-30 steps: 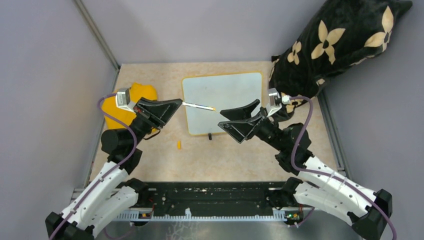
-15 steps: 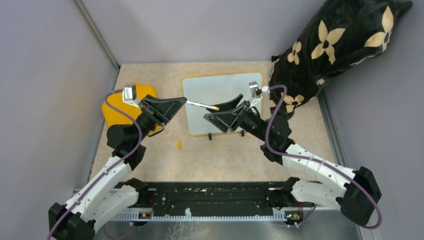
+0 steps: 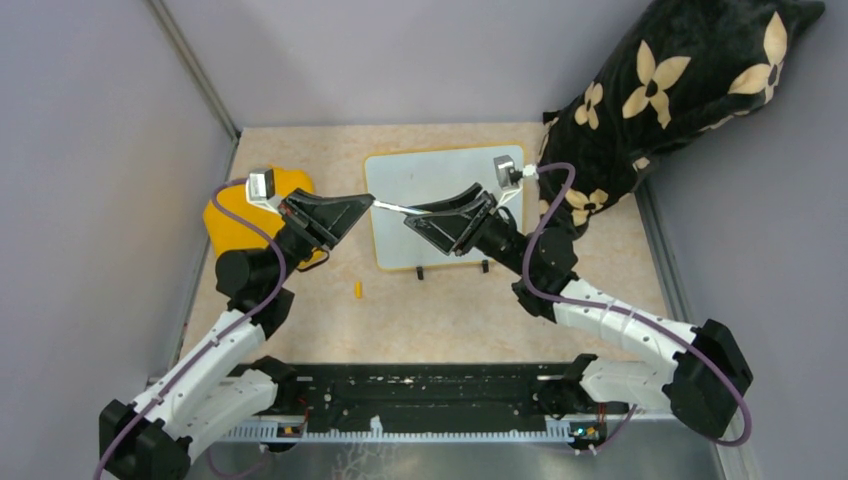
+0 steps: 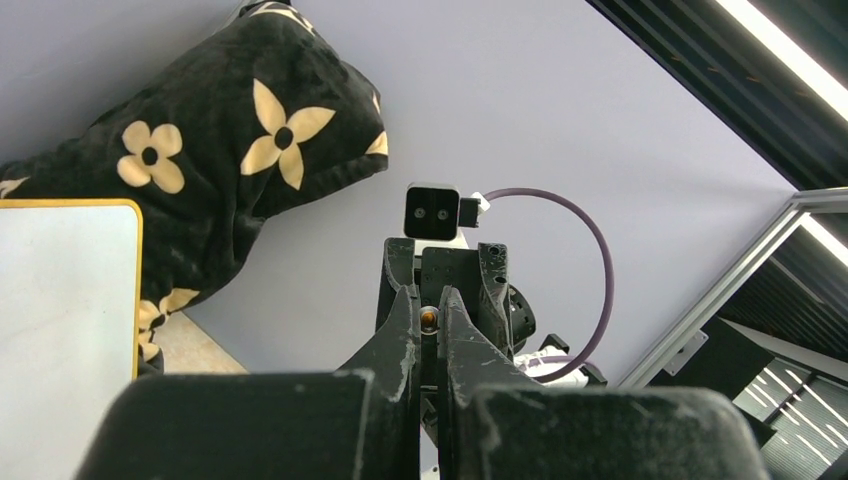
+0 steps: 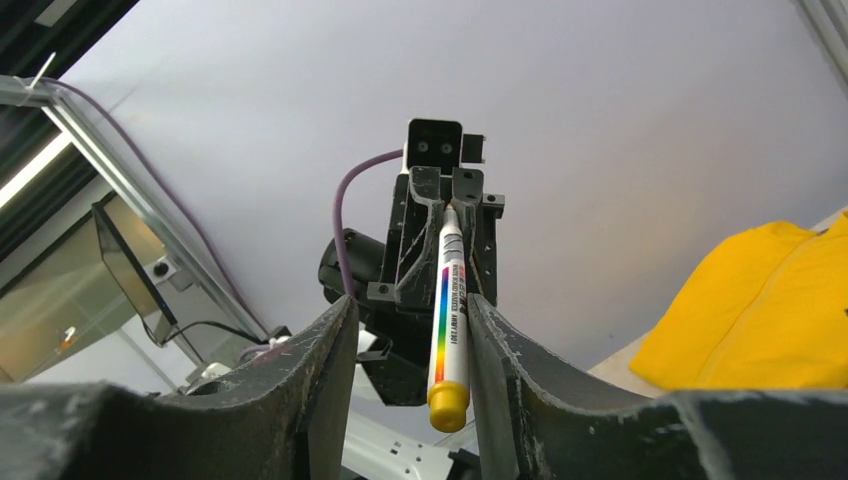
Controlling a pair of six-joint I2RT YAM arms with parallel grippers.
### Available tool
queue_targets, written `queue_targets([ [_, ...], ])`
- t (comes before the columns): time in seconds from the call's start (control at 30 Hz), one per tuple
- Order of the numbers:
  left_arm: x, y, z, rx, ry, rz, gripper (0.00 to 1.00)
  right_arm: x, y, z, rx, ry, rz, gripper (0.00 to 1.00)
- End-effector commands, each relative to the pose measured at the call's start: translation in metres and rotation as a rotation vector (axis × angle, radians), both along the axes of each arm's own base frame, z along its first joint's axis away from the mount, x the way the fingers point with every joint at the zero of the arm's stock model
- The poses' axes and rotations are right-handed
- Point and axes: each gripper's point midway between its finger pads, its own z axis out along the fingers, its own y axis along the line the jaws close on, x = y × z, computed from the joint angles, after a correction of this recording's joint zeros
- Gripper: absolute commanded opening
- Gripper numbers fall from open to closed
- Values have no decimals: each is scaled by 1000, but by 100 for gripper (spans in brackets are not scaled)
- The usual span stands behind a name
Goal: Write a sentence on the whiteboard
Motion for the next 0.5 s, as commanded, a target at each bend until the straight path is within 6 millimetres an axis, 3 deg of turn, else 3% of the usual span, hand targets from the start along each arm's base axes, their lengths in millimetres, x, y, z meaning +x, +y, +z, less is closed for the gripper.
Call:
queue_targets([
  [0.0,-1,-2,-4,-4,-1,-14,0,-8,-10,39,100,-83,11,41],
  [0.47,3,-4,-9,63,10,13,0,7,-2,23,-8,-9,-46,41],
])
